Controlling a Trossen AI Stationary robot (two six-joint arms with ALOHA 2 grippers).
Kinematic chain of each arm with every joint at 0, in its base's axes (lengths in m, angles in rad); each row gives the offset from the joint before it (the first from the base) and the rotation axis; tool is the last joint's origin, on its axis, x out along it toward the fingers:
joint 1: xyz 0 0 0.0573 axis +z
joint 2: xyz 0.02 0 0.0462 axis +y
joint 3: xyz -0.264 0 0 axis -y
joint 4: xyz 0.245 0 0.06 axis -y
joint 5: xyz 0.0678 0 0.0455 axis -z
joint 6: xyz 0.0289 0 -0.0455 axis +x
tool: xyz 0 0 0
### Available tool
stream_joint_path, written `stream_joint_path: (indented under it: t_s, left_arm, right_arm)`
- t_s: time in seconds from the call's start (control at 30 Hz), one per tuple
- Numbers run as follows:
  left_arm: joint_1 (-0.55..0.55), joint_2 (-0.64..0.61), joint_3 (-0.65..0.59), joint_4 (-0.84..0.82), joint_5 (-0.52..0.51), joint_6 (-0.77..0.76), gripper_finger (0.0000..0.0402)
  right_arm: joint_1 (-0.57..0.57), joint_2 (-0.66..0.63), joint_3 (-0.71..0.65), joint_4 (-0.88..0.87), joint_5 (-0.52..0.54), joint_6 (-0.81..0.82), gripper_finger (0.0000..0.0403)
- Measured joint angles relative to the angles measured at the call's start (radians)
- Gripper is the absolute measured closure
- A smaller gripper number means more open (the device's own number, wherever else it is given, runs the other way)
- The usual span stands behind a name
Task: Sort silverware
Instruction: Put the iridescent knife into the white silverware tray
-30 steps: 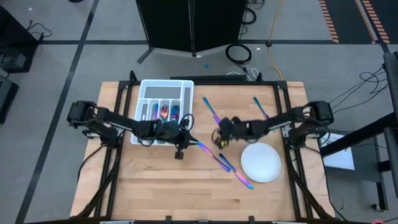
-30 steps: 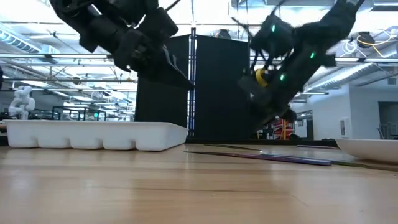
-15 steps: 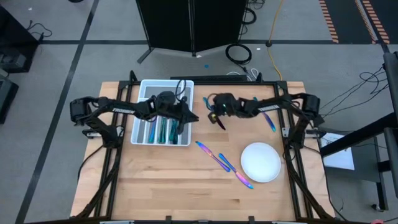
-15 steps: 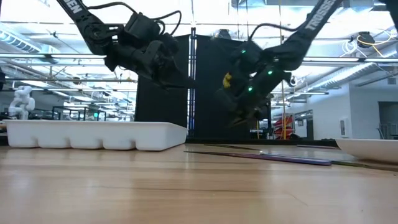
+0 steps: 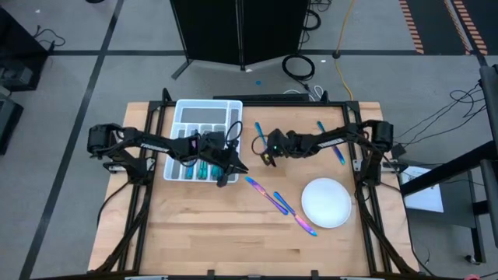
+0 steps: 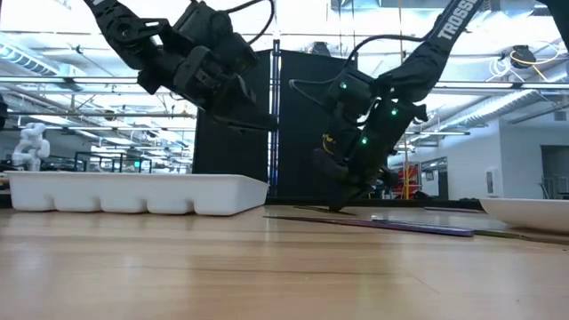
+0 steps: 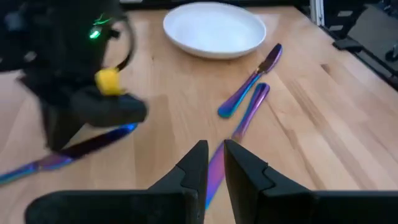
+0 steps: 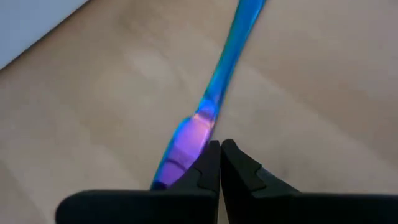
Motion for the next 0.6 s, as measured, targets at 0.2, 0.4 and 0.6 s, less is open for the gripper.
stream_joint_path:
  t_s: [0.2, 0.4, 0.6]
  left_arm:
    - [0.01, 0.0, 0.0, -0.104, -0.011, 0.023, 0.035]
    - [0.024, 0.0, 0.0, -0.138, -0.015, 0.025, 0.035]
    - [0.018, 0.0, 0.006, -0.094, -0.015, 0.022, 0.035]
  right_arm:
    - [0.147, -0.002, 0.001, -0.025, -0.028, 0.131, 0.0403]
    - [0.232, -0.054, 0.014, -0.063, -0.003, 0.094, 0.0403]
    - [-0.034, -0.093, 0.016, 0.102, -0.131, -0.162, 0.0403]
